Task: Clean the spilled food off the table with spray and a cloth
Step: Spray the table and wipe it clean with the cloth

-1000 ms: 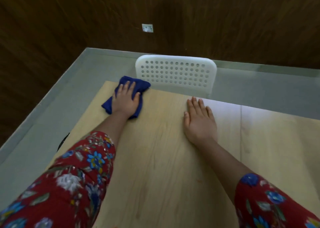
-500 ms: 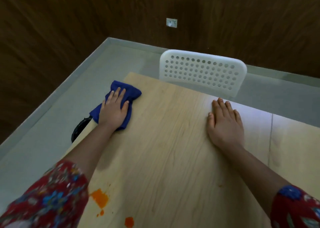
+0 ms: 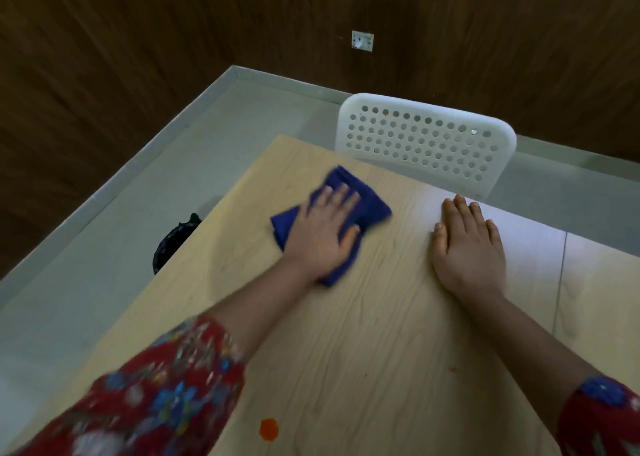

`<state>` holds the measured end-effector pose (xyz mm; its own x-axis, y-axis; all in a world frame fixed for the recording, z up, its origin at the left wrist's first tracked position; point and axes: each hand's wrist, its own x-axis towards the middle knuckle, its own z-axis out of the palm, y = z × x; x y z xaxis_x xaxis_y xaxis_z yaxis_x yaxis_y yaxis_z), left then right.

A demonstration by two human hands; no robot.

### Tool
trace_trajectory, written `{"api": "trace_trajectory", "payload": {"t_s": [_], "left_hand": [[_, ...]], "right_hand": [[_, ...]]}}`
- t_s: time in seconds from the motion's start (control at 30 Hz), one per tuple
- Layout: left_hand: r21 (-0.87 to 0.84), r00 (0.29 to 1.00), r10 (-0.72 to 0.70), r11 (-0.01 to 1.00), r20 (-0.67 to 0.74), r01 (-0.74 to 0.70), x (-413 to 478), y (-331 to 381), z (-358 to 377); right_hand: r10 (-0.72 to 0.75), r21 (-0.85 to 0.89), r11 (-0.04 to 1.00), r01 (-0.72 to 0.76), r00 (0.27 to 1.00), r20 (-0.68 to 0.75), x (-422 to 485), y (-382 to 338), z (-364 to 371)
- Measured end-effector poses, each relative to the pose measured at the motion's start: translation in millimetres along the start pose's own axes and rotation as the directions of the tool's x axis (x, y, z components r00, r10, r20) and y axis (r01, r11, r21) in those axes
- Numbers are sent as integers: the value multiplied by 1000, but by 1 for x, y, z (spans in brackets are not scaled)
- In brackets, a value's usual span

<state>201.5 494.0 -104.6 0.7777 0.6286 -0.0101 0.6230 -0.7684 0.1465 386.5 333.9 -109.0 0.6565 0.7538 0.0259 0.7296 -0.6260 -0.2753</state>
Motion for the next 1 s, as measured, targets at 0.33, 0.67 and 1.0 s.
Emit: {"api": "trace_trajectory", "payload": {"t_s": [0.33, 0.67, 1.0], "left_hand": [[-30, 919, -392, 920, -32, 391, 39, -80, -11], [-13, 983, -163, 987, -81, 162, 3, -108, -8], [-46, 962, -272, 961, 17, 273, 116, -87, -18]], "right_hand": [[3, -25, 1000, -2, 1000, 13, -1, -1, 2], [9, -32, 999, -9, 1000, 18, -2, -3, 0], [-5, -43, 999, 6, 999, 31, -1, -1, 1]]}}
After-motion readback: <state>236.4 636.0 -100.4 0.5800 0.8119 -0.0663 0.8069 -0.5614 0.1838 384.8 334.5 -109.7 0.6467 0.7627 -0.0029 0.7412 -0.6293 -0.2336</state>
